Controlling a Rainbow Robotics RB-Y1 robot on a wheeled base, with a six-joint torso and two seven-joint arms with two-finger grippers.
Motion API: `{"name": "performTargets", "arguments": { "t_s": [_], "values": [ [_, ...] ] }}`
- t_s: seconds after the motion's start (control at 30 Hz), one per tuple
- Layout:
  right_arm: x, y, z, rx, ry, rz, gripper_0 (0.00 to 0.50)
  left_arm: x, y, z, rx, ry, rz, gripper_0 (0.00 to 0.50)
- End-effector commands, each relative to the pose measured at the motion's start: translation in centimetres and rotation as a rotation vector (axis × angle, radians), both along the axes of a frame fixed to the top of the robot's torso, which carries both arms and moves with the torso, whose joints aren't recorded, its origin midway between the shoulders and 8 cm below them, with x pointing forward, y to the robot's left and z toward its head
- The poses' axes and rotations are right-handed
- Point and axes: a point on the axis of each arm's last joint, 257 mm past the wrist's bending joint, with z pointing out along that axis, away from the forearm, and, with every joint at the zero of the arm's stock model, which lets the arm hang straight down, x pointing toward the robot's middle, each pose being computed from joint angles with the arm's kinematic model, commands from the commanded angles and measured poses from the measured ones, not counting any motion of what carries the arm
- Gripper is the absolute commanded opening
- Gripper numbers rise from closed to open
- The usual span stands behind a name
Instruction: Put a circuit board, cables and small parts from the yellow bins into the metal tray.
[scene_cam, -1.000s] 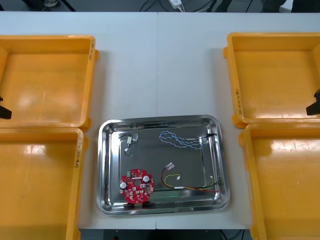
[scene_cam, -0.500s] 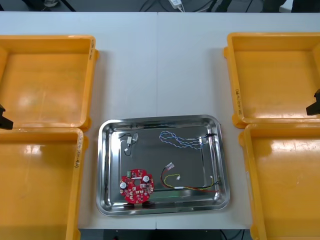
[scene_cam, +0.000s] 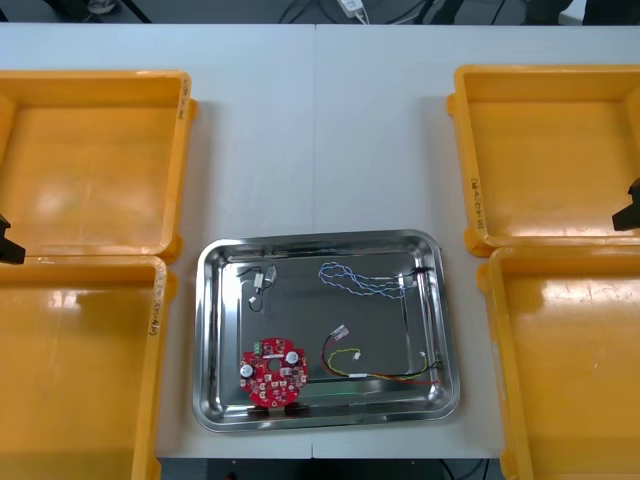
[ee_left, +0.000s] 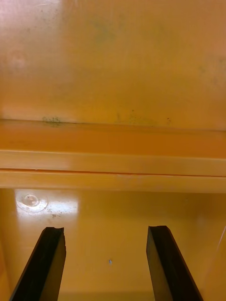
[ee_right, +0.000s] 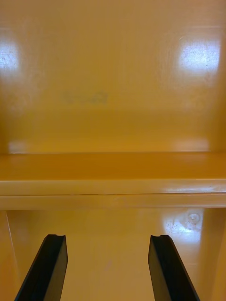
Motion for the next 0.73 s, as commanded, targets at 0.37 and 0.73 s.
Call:
{"name": "performTargets", "arguments": {
  "t_s": [0.37, 0.73],
  "values": [
    [0.04, -1.81, 2.13, -0.054, -0.039, -0.012, 0.500, -0.30, -0.37, 0.40, 0.033, -0.023, -0.091, 0.500],
    [0.04, -1.81, 2.13, -0.054, -0.039, -0.012, 0.500, -0.30, -0.37, 0.40, 0.033, -0.023, -0.091, 0.500]
  ]
}}
